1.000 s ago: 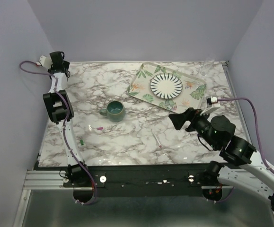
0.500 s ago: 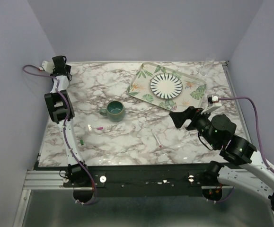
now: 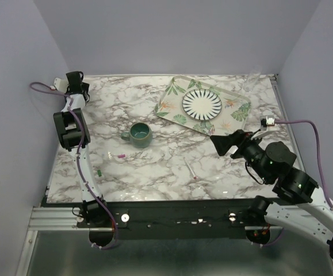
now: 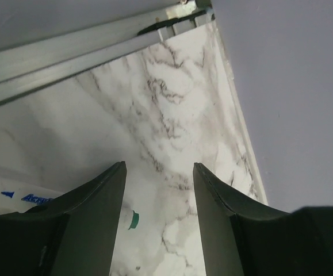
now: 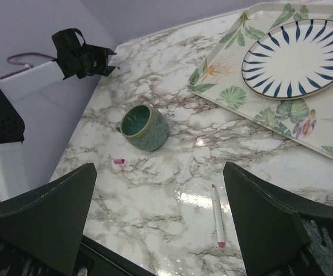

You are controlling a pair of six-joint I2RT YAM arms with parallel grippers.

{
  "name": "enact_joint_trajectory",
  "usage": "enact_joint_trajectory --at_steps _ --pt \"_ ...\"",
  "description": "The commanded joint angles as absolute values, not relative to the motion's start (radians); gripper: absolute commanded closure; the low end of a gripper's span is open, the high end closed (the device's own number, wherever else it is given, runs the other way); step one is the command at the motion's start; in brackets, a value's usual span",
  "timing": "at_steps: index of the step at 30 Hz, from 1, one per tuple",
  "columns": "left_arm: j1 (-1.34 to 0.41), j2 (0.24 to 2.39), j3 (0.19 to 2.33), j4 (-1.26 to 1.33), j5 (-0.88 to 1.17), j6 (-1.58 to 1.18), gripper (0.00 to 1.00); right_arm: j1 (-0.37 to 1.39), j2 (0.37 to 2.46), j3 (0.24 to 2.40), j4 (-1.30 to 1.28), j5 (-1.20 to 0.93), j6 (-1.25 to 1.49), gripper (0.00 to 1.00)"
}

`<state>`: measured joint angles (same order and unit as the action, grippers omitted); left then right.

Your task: Insert the pens into the pen caps

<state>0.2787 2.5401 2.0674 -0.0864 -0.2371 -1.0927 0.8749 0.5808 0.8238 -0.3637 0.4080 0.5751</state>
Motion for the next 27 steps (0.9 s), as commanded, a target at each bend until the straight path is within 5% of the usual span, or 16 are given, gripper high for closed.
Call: enact_joint_trajectory --at_steps 1,15,21,27 --pt "0.261 2.442 1.922 -0.182 -0.221 -1.095 0.4 0.87 0.558 0.873 -0.423 0.425 0.574 0.0" --pt "0.176 2.097 1.431 -0.204 -0.176 -1.039 0.39 0.868 0.445 0.881 -0.529 0.328 0.617 0.0" --pt "0.17 2.091 1.69 -0.448 -0.319 -0.895 0.39 0.868 0.368 0.838 -0.531 0.282 0.637 0.01" --pt "0.172 2.307 2.104 -0.839 -0.48 -0.956 0.43 0.87 0.331 0.81 -0.486 0.261 0.632 0.04"
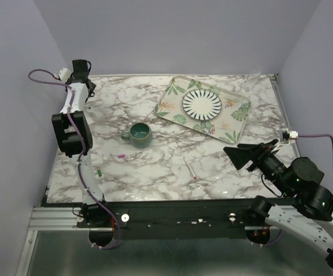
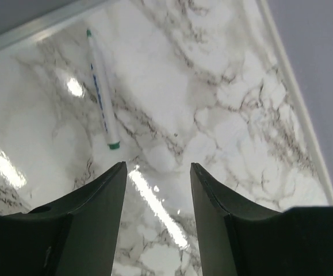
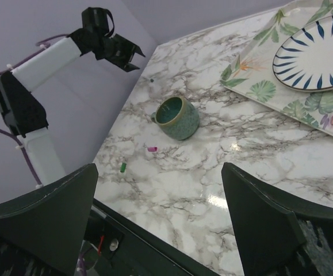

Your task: Insert the pens into the pen caps

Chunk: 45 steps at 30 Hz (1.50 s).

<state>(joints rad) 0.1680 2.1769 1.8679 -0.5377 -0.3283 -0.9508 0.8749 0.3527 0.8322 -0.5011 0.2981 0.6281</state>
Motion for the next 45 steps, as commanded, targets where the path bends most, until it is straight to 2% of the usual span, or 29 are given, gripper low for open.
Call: enact_joint_trajectory --at_steps 1,5,11,17,28,33,36,41,45 --pt "0.172 2.362 2.149 -0.897 -0.476 -0.968 0.43 0.868 0.334 0.814 -0.488 0.262 0.63 0.04" --pt "0.173 2.451 2.319 -1.005 -0.511 -1.0 0.47 0.868 0.345 0.842 -0.492 0.285 0.598 0.05" --pt "0.192 2.424 2.211 -0.881 -0.476 -0.991 0.48 0.87 0.347 0.868 -0.5 0.33 0.562 0.05" --pt "0.213 2.502 2.284 -0.907 -0.414 -1.006 0.52 0.87 0.339 0.867 -0.486 0.354 0.529 0.05" --pt "0.218 2.542 2.272 -0.845 -0.376 -0.962 0.53 0.87 0.345 0.867 -0.489 0.371 0.511 0.05" --pt "0.218 2.543 2.27 -0.891 -0.368 -0.927 0.61 0.868 0.338 0.865 -0.495 0.379 0.514 0.05" --pt "0.219 2.516 2.217 -0.897 -0.358 -0.922 0.7 0.868 0.331 0.865 -0.499 0.38 0.52 0.05" --pt "0.219 2.428 2.076 -0.885 -0.318 -0.894 1.0 0.87 0.324 0.877 -0.531 0.373 0.543 0.05" --pt "0.213 2.28 1.864 -0.803 -0.285 -0.881 1.0 0.87 0.327 0.885 -0.555 0.348 0.575 0.05"
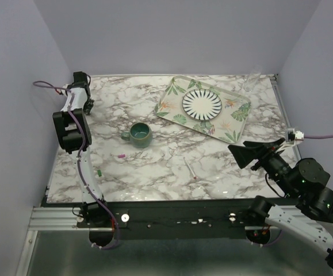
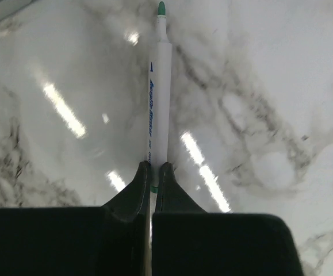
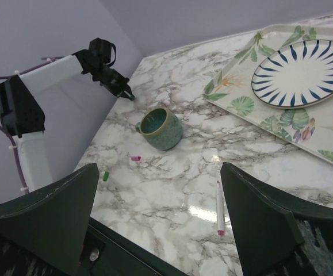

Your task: Insert the pens into the pen caps

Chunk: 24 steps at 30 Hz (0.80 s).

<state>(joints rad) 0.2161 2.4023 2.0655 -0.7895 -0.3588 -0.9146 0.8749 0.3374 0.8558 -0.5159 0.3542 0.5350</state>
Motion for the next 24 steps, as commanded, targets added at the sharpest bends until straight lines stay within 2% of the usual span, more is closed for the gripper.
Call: enact_joint_trajectory --at_steps 1,6,10,16,20,24 --pt "0.21 2.194 1.756 -0.769 -0.279 -0.873 1.0 0.868 0.328 0.878 -0.552 0.338 0.58 0.05" --pt "0.141 1.927 1.53 -0.647 -0.339 -0.786 1.0 0.868 0.405 0.873 -0.552 0.272 0.626 0.06" --pt "0.043 1.63 1.37 -0.55 -0.295 -0.701 1.0 0.868 0.53 0.923 -0.542 0.258 0.669 0.08" --pt "-0.181 1.251 1.117 -0.243 0.103 -0.623 1.0 0.868 0.715 1.066 -0.482 0.273 0.661 0.08" --pt "-0.331 1.109 1.028 -0.122 0.309 -0.638 1.0 0.868 0.741 1.078 -0.393 0.29 0.657 0.09" --pt "-0.5 1.02 0.927 0.066 0.485 -0.715 1.0 0.868 0.733 0.997 -0.261 0.218 0.66 0.11"
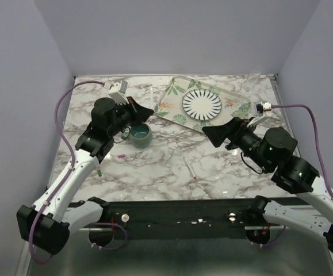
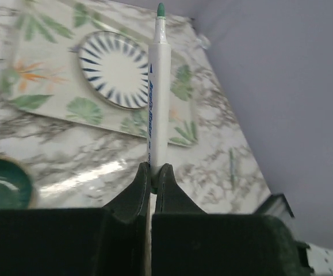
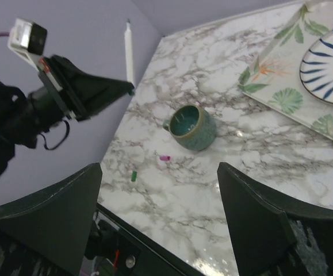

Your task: Insert the pens into the pen caps

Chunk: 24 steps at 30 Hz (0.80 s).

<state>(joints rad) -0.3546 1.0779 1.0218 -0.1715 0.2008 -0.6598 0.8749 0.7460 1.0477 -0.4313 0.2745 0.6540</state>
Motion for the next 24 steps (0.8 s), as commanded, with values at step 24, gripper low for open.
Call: enact_joint_trajectory --at_steps 24 --pt "-0.85 0.896 0.795 0.279 0.373 -0.781 1.0 0.87 0.831 0.759 0.236 -0.081 0.764 0.5"
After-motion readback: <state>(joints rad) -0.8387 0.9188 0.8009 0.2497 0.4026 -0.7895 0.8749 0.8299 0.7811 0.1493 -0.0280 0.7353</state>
